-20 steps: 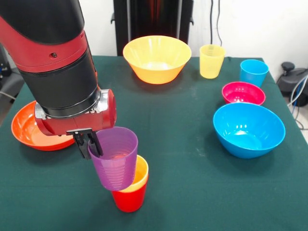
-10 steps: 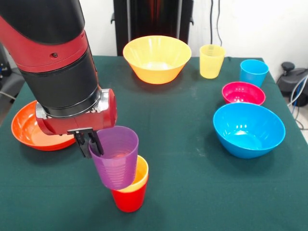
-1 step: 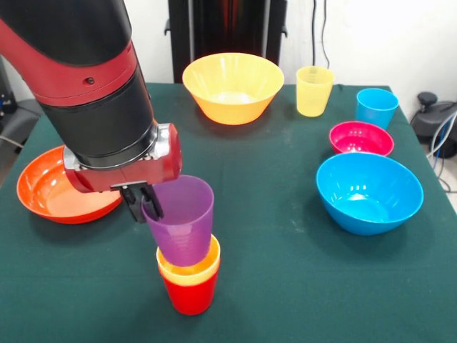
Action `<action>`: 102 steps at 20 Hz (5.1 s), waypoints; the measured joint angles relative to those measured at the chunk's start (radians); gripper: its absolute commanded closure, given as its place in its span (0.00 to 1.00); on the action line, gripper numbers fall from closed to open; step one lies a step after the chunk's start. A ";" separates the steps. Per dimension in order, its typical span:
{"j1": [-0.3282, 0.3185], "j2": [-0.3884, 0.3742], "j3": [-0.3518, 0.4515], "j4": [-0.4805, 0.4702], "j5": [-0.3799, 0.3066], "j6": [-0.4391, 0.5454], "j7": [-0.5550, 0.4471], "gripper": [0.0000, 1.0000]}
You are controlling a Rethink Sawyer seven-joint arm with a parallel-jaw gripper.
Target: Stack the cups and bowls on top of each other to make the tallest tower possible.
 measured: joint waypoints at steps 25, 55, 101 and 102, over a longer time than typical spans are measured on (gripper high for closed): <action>0.008 0.026 0.000 -0.088 0.001 0.017 0.000 1.00; 0.015 0.035 0.000 -0.088 0.015 0.017 0.000 1.00; 0.018 0.037 0.000 -0.088 0.025 0.017 0.000 1.00; 0.018 0.037 0.000 -0.088 0.025 0.017 0.000 1.00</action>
